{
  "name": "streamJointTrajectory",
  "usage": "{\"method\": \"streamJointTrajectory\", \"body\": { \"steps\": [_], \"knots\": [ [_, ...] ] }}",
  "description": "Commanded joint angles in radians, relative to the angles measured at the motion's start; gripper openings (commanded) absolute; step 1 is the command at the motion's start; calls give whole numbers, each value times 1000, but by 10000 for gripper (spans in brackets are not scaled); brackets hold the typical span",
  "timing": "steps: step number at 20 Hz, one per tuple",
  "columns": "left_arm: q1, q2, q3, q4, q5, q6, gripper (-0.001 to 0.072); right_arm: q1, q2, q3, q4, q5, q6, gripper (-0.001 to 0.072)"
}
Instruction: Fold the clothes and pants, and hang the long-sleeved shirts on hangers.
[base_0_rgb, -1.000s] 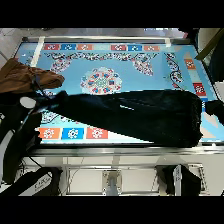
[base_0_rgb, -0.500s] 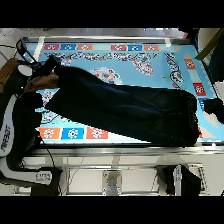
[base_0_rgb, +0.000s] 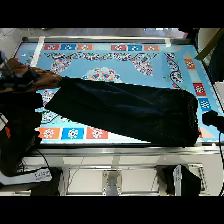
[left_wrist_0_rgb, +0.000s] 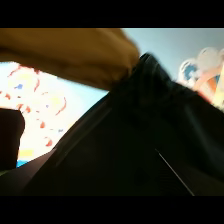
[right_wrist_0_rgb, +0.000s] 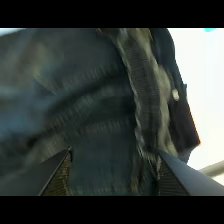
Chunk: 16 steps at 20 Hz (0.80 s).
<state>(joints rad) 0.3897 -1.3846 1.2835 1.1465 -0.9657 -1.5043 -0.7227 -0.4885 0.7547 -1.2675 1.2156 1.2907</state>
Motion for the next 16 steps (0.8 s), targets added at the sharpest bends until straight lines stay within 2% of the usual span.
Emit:
{"method": "streamJointTrajectory", "body": {
  "steps": [1,3,5,9,13,16],
  "knots": [
    [89,245,-418,-19,40,-9,699,-1,2,-66,-3,52,-30,559],
    [90,359,-633,-101,261,-92,693,-1,3,-80,89,48,-58,559],
    [90,364,-719,-206,370,-106,511,-1,3,-80,148,38,-80,559],
    [82,222,-679,-356,380,24,497,0,3,-80,185,36,-81,559],
    [81,82,-636,-417,384,33,496,0,3,-79,187,38,-81,559],
    [65,43,-596,-494,433,100,481,-1,3,-79,190,38,-81,559]
  ]
}}
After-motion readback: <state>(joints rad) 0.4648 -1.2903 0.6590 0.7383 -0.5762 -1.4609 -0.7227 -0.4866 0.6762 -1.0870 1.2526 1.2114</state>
